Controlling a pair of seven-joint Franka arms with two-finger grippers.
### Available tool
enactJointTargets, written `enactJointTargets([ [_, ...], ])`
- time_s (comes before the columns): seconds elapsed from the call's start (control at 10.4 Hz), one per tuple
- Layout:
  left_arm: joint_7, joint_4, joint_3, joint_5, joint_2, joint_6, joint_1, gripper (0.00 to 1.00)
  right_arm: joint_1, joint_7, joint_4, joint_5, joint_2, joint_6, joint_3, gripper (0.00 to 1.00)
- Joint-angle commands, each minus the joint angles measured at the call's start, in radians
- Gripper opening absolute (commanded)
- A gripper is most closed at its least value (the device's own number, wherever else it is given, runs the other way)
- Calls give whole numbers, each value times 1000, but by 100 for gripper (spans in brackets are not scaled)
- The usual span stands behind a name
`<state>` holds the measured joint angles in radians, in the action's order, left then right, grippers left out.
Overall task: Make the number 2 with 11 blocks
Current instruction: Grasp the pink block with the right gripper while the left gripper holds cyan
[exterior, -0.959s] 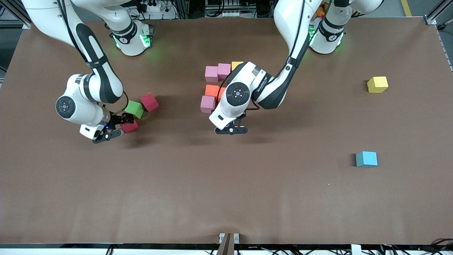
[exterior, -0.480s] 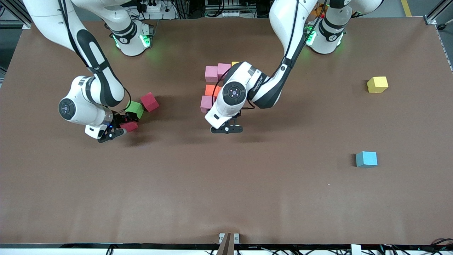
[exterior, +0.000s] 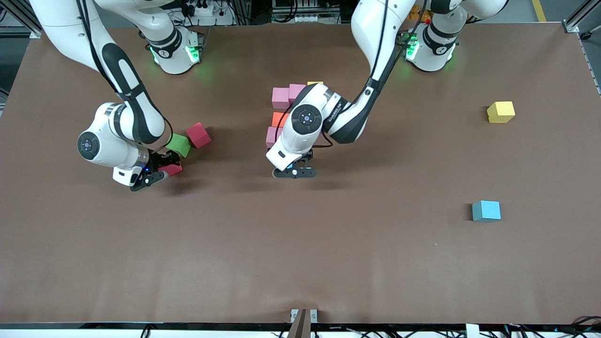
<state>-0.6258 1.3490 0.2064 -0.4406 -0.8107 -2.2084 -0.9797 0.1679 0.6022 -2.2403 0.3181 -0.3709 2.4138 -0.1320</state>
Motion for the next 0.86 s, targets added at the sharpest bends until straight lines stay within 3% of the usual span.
enactJointTargets([
  [0.0, -12, -30, 21, -29, -28, -11, -25, 28, -18, 15, 71, 24, 15, -36, 6, 14],
  [0.77, -9, -27, 18, -27, -48, -11, -57, 28, 99, -414, 306, 26, -25, -91, 9, 14],
])
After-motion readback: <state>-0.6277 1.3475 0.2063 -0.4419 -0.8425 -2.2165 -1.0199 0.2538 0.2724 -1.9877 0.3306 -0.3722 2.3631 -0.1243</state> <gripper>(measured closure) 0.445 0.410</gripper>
